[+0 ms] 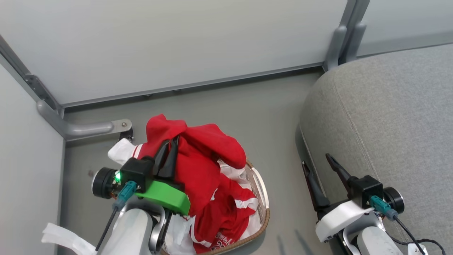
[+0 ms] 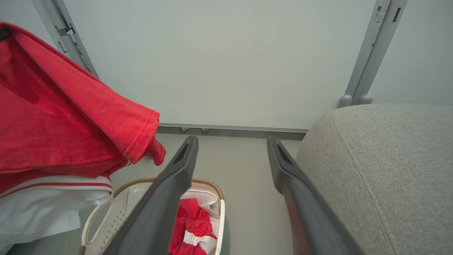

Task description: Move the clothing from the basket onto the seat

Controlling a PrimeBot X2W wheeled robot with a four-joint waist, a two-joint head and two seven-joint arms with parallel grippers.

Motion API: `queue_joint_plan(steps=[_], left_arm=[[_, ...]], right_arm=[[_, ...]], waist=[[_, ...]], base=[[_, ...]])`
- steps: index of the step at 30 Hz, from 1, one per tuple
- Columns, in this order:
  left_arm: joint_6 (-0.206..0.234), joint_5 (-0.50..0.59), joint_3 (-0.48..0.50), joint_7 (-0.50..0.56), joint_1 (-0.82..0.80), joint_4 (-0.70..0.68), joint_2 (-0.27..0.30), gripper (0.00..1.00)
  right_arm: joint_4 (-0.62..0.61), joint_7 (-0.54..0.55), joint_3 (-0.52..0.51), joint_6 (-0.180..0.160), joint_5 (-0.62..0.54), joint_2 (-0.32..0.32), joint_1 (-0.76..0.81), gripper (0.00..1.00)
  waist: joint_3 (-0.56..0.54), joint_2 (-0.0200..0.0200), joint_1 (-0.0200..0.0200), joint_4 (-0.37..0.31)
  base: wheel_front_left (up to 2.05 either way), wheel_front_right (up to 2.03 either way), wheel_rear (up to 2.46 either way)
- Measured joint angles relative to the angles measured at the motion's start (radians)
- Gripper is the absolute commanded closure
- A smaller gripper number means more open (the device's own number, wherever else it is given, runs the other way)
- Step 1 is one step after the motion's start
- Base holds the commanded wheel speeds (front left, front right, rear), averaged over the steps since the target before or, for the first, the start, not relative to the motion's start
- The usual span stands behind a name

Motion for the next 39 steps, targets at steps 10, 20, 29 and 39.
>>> queue_joint_plan(steps=[10,20,29,39], left_arm=[[-0.005,-0.015,0.015,0.0,-0.001,-0.073,-0.003,1.0],[-0.008,-0.068,-0.041,0.0,-0.001,-0.063,-0.004,1.0],[-0.01,-0.099,-0.123,0.0,-0.025,-0.056,-0.004,1.0],[-0.005,-0.138,-0.231,0.0,-0.072,-0.068,-0.004,1.0]], right_arm=[[0.057,0.0,0.093,0.0,-0.002,0.0,0.018,0.0],[0.112,0.0,0.335,0.0,-0.025,0.0,-0.162,0.0],[0.287,0.0,0.528,0.0,0.064,0.001,-0.368,0.0],[0.448,0.0,0.695,0.0,0.223,0.0,-0.452,0.0]], waist=[[-0.045,0.0,0.0,0.011],[-0.04,0.0,0.0,0.037],[-0.025,0.0,0.0,0.075],[-0.007,0.0,0.0,0.122]], base=[[0.0,0.0,0.0],[0.0,0.0,0.0],[0.0,0.0,0.0],[0.0,0.0,0.0]])
